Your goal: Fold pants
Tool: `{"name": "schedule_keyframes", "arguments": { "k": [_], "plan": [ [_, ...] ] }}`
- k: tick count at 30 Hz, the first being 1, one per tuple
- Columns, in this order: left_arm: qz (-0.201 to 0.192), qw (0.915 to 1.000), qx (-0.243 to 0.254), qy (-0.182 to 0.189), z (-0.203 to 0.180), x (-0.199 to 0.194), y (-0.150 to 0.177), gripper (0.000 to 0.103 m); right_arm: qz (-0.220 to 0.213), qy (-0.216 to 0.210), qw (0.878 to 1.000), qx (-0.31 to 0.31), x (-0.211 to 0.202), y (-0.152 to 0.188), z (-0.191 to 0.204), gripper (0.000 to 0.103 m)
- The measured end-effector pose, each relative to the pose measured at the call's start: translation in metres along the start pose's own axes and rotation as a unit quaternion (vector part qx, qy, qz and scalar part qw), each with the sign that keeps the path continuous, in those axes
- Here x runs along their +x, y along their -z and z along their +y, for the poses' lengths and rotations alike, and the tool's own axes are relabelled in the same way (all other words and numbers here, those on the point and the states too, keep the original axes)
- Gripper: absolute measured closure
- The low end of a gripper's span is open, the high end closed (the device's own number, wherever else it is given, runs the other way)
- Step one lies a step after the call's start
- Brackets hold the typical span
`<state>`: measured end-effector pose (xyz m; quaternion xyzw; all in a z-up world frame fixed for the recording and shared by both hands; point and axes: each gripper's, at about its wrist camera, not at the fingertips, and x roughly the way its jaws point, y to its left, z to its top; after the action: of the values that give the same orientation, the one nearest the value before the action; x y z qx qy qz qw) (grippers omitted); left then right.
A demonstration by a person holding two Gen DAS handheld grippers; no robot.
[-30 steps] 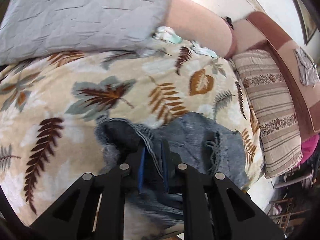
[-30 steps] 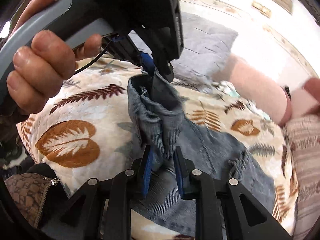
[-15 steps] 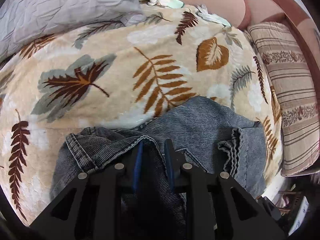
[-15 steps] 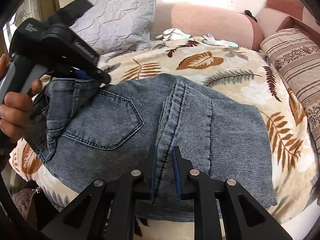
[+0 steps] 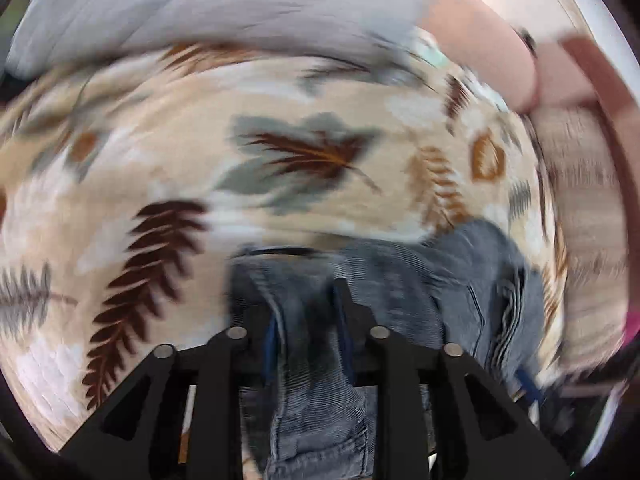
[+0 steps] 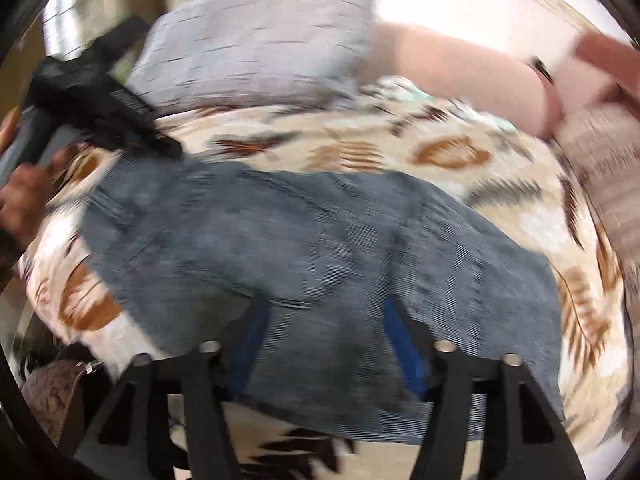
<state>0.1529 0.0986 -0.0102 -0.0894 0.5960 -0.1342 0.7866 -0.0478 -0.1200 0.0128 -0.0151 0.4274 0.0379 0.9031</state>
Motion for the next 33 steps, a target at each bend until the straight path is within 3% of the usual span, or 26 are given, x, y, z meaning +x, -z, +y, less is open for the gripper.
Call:
{"name": "schedule_keyframes", "arguments": {
  "k": [3, 7, 10, 14, 17, 18, 19, 20, 22, 27, 33],
  "plan": [
    [0.003, 0.9977, -0.058, 0.034, 0.039, 0.003, -0.002, 0.061, -0.008, -0.015, 0.997, -0.075, 0.002, -0.002, 0.048, 0.025],
    [0.022, 0.9962, -0.059, 0.06, 0.051, 0.016, -0.001, 0.052, -0.006, -0.013, 0.985, -0.173, 0.015, 0.001, 0.11, 0.025],
    [0.037, 0.9945, -0.053, 0.083, 0.051, 0.026, -0.001, 0.05, -0.017, 0.001, 0.969, -0.248, 0.026, 0.008, 0.153, 0.024],
    [0.055, 0.9915, -0.055, 0.104, 0.051, 0.041, -0.003, 0.038, -0.036, 0.043, 0.946, -0.321, 0.044, 0.018, 0.19, 0.023],
    [0.054, 0.9908, -0.055, 0.112, 0.049, 0.044, -0.002, 0.041, -0.049, 0.079, 0.934, -0.344, 0.061, 0.018, 0.202, 0.03],
    [0.05, 0.9906, -0.052, 0.116, 0.047, 0.042, -0.001, 0.059, -0.048, 0.078, 0.936, -0.339, 0.065, 0.013, 0.201, 0.057],
    [0.052, 0.9893, -0.05, 0.127, 0.045, 0.04, 0.0, 0.073, -0.038, 0.062, 0.944, -0.323, 0.067, 0.006, 0.196, 0.075],
    [0.053, 0.9887, -0.05, 0.131, 0.042, 0.038, 0.0, 0.091, -0.033, 0.046, 0.951, -0.304, 0.065, -0.001, 0.19, 0.073],
    [0.044, 0.9892, -0.043, 0.133, 0.031, 0.027, 0.001, 0.091, -0.042, 0.035, 0.958, -0.282, 0.056, -0.009, 0.182, 0.079],
    [0.01, 0.9871, -0.007, 0.16, -0.022, -0.011, -0.001, 0.091, -0.066, 0.007, 0.98, -0.186, 0.017, -0.033, 0.136, 0.082],
    [-0.006, 0.9758, 0.086, 0.201, -0.141, -0.036, -0.002, 0.09, -0.076, -0.019, 0.997, -0.029, -0.03, -0.036, 0.037, 0.082]
  ]
}}
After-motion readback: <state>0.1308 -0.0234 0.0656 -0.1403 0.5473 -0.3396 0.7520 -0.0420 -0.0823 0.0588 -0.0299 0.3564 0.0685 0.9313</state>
